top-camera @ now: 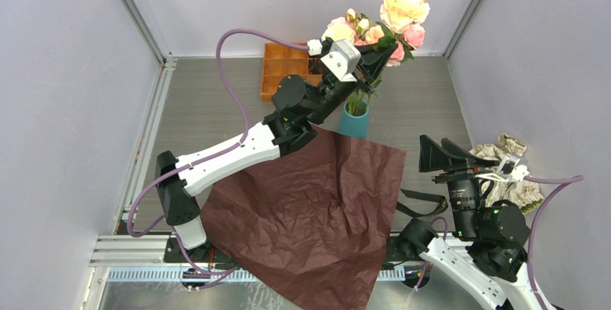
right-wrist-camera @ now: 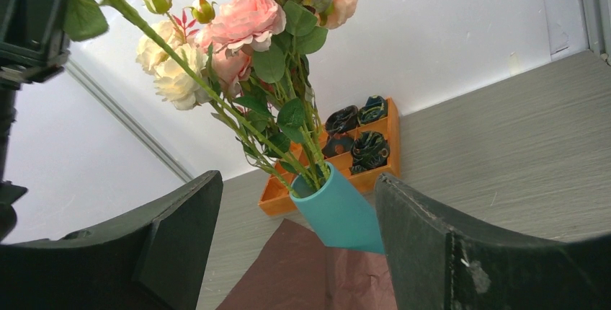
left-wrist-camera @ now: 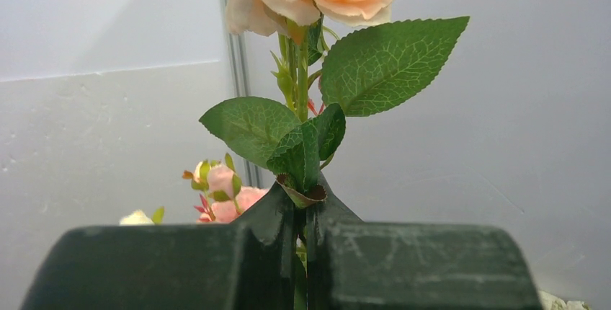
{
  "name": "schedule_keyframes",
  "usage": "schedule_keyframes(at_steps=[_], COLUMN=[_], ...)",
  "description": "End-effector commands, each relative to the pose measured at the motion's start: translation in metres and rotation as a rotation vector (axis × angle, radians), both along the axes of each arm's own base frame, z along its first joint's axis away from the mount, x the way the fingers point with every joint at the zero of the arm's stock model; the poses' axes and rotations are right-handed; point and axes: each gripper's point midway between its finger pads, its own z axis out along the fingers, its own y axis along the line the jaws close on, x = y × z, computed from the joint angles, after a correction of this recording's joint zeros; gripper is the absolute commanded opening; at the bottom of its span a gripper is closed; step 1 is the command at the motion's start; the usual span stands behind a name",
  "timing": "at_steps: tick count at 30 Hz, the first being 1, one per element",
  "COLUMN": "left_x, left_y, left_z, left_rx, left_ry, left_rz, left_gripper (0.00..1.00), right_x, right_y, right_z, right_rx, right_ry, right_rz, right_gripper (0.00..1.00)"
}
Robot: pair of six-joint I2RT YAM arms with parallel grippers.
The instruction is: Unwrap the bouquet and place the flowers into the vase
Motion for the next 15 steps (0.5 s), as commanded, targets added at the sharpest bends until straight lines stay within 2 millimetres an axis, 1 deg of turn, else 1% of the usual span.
schedule_keyframes(at_steps=[1, 5, 10, 15], left_x=[0.000, 0.004, 0.009, 0.017], left_y=[0.010, 0.004, 0.005, 0.005], left_z=[0.009, -0.005, -0.016, -0.034], left_rx=[-0.085, -0.072, -0.072, -0.056], left_ry=[-0.037, -0.007, 0.024, 0.060], left_rz=[0.022, 0.018, 0.034, 0.060], left_gripper=[0.00, 0.00, 0.00, 0.00], right_x=[0.004, 0.005, 0.005, 0.005], right_y=[0.004, 0.005, 0.006, 0.007], right_z=[0.004, 0.002, 0.004, 0.002], right_rx=[-0.001, -0.002, -0.002, -0.003], right_ry=[-0.013, -0.011, -0.013, -0.010], right_rz=[0.000, -0.001, 0.002, 0.005], right_gripper=[0.82, 0.82, 0.83, 0.82])
